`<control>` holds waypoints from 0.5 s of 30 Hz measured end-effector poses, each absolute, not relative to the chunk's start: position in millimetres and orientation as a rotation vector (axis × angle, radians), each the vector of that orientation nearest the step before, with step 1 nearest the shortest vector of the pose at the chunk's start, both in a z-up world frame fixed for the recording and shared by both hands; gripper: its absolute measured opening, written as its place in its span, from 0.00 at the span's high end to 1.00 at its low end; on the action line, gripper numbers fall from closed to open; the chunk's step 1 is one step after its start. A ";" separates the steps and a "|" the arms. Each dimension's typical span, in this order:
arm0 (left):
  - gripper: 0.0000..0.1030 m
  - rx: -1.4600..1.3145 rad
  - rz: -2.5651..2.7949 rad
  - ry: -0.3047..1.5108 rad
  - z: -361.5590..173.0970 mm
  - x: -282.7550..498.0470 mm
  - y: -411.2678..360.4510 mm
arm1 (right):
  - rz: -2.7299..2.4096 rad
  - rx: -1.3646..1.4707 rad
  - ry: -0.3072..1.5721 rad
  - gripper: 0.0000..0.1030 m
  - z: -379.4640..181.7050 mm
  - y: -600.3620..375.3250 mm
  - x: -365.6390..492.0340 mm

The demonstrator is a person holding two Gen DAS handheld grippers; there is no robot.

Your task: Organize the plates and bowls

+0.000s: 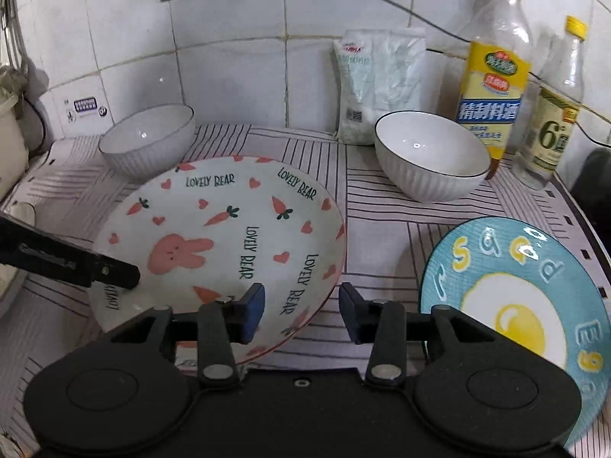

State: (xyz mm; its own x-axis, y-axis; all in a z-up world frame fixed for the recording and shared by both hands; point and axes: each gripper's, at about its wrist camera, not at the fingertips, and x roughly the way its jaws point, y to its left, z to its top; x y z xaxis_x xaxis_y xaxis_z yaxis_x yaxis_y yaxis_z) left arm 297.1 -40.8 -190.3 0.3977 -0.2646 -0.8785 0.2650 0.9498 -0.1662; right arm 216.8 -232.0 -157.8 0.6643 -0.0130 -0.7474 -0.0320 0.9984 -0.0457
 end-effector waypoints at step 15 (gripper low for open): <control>0.35 0.080 -0.352 1.142 -134.4 243.9 -10.6 | 0.050 0.016 0.815 0.30 -95.3 -213.9 177.2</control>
